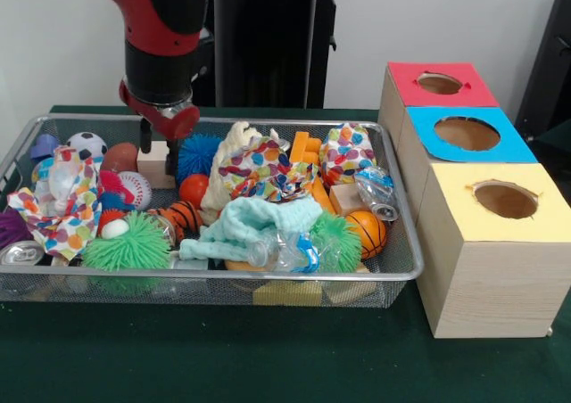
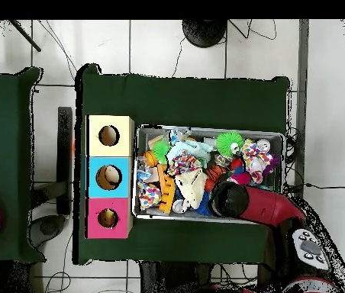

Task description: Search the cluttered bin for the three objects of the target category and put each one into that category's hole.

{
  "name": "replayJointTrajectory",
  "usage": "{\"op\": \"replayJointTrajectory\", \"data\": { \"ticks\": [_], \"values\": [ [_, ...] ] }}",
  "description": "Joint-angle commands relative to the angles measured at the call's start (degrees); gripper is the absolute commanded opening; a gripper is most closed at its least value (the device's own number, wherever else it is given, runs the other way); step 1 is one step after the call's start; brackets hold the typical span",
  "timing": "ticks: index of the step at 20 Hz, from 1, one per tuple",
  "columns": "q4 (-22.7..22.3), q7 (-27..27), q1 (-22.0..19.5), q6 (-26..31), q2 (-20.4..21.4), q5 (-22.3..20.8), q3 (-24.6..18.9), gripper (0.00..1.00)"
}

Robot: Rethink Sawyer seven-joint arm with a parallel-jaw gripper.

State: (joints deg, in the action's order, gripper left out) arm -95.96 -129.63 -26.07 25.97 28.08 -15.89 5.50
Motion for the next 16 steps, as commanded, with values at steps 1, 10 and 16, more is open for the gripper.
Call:
{"op": "replayJointTrajectory", "data": {
  "ticks": [1, 10, 16],
  "values": [
    [-2.18, -2.93, -1.71, -3.23, -3.15, 3.32, -8.95, 1.0],
    [-3.27, -2.34, -4.29, -15.07, -3.63, -1.29, -11.17, 1.0],
    [-4.62, -3.24, -6.65, -22.78, -3.76, -2.68, -12.47, 1.0]
  ]
}}
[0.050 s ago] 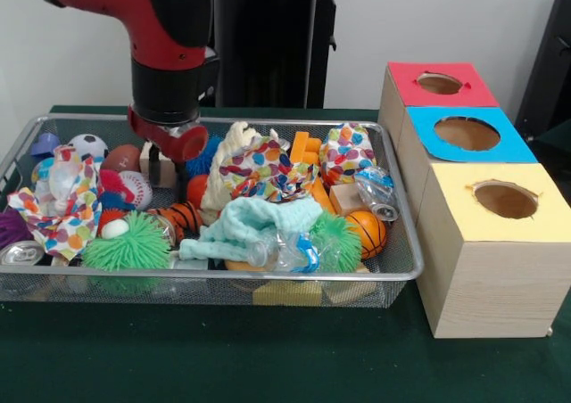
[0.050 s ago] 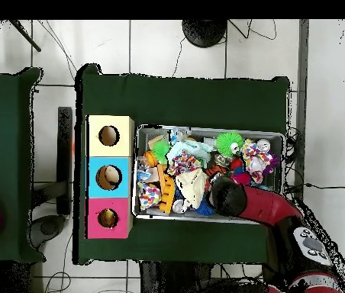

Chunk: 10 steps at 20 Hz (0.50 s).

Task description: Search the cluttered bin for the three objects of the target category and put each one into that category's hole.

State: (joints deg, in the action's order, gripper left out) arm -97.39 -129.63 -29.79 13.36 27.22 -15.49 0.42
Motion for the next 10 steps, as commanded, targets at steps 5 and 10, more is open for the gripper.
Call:
{"op": "replayJointTrajectory", "data": {
  "ticks": [5, 10],
  "values": [
    [-5.56, -3.74, -4.37, -11.77, -1.26, -2.37, -8.63, 1.0],
    [-7.15, -4.5, -5.64, -11.87, -1.71, -1.09, -10.27, 1.0]
  ]
}}
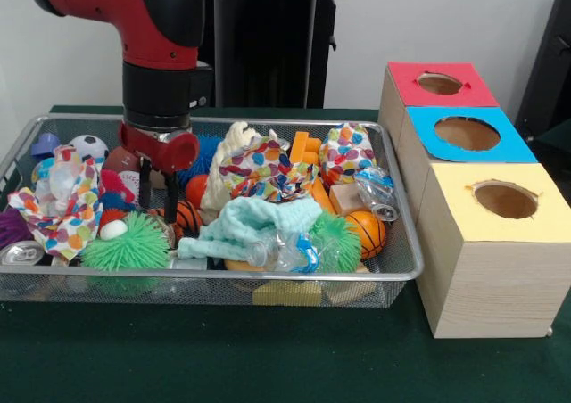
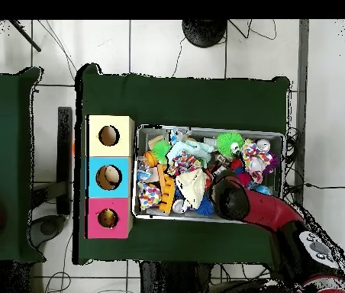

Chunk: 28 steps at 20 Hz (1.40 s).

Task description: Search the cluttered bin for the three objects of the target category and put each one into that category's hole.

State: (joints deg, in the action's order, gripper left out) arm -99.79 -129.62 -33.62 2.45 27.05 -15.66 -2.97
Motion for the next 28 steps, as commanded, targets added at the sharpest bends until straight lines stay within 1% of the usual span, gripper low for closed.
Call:
{"op": "replayJointTrajectory", "data": {
  "ticks": [1, 7, 10, 15, 18, 22, 24, 28],
  "values": [
    [-4.67, -4.04, -1.84, -0.21, -1.61, -0.92, -7.04, 1.0],
    [-5.14, -4.16, -1.95, 2.08, -2.23, 0.5, -7.69, 1.0],
    [-4.84, -4.0, -1.78, 1.78, -2.44, 0.39, -7.71, 1.0],
    [-2.82, -3.82, -0.97, -0.87, -5.48, -0.56, -6.97, 1.0],
    [-2.26, -3.59, -0.61, -1.22, -6.13, -0.9, -6.51, 1.0],
    [-0.38, -2.62, 1.55, -1.14, -7.21, -1.75, -4.12, 1.0],
    [1.12, -2.45, 3.5, -1.63, -7.98, -2.02, -1.95, 1.0],
    [3.33, -2.77, 5.74, -3.3, -9.44, -1.93, 0.78, 1.0]
  ]
}}
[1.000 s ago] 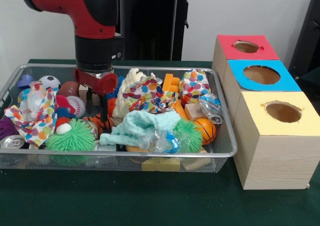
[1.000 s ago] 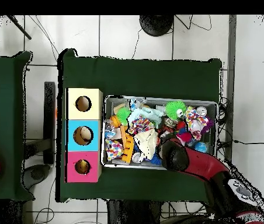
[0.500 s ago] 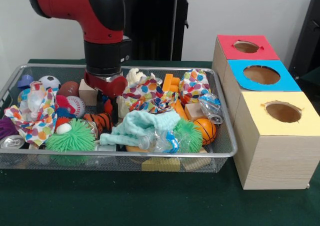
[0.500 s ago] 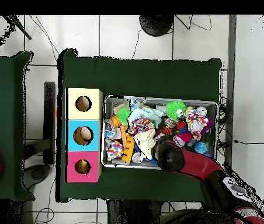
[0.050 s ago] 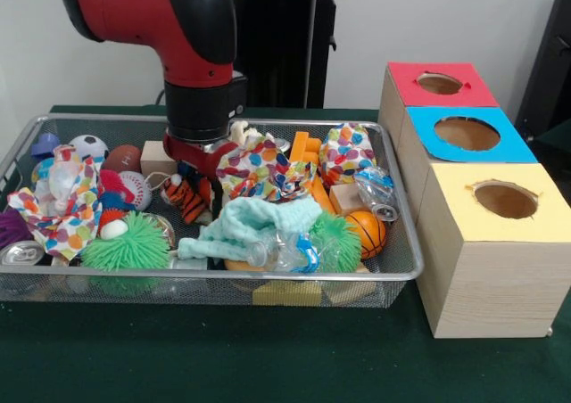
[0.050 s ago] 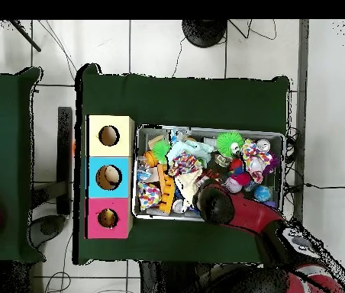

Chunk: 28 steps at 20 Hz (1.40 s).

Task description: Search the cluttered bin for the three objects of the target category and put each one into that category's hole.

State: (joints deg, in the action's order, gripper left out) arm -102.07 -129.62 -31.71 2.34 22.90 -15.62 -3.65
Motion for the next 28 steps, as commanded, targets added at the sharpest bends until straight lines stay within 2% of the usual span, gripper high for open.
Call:
{"op": "replayJointTrajectory", "data": {
  "ticks": [1, 8, 14, 17, 18, 21, 23, 28],
  "values": [
    [5.99, -3.05, 4.63, -3.69, -5.34, -1.82, 2.39, 1.0],
    [8.72, -6.57, 15.42, -8.36, -6.43, 1.89, 15.83, 1.0],
    [11.03, -4.21, 14.75, -8.92, -8.3, 1.03, 16.45, 1.0],
    [11.86, -3.08, 16.57, -8.83, -8.79, 0.33, 18.68, 1.0],
    [12.32, -2.77, 17.15, -6.98, -9.15, 0.45, 19.42, 0.0],
    [15.59, -1.28, 20.75, -3.9, -11.86, 0.78, 24.09, 0.0],
    [17.85, -1.07, 22.53, -4.37, -14.24, 1.06, 27.07, 0.0],
    [20.11, -1.58, 22.73, -7.26, -16.6, 0.88, 28.46, 0.0]
  ]
}}
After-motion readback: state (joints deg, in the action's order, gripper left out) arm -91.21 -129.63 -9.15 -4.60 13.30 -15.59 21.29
